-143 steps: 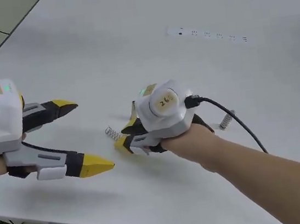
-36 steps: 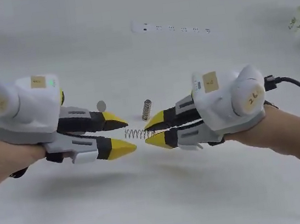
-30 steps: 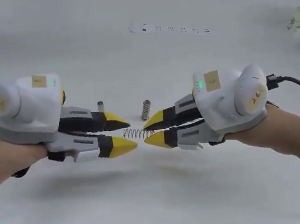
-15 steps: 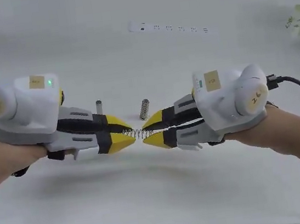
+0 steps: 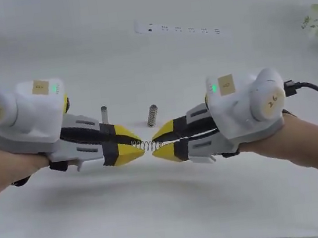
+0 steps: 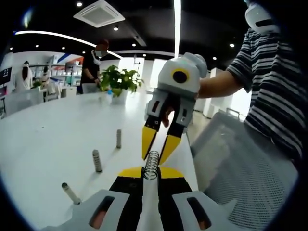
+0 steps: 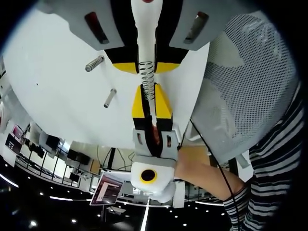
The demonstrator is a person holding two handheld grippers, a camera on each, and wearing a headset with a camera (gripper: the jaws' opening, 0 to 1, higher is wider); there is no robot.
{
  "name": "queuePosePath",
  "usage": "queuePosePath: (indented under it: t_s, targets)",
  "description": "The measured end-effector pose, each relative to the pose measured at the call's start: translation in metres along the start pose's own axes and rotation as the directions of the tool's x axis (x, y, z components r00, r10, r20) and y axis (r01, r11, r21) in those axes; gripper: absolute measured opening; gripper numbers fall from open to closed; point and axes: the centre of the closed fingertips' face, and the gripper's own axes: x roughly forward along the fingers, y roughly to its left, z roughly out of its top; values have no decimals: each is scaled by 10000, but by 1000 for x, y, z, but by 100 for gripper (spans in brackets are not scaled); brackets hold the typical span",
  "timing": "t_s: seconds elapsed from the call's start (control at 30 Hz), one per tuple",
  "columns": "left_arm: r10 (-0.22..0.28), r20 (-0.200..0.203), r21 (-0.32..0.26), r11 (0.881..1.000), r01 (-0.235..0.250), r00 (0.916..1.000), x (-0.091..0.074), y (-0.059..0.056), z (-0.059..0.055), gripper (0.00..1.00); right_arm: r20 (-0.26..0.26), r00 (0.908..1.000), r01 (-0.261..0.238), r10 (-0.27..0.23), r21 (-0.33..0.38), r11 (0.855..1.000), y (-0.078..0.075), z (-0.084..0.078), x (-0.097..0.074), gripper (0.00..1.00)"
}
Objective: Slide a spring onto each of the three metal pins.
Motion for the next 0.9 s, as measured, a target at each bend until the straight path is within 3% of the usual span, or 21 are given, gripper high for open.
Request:
queuePosePath:
  t_s: [0.4,0.9]
  targets:
    - [-82,-102,26,10000,83,9999,0,-4,-1,2,-94,9999,-39,41,244,9997,3,-7,0,8]
    - [-104,-211,13,9999,105,9997,0,-3,-4,2,-228,9997,36,-45,-370,9993,2,-5,-2,7]
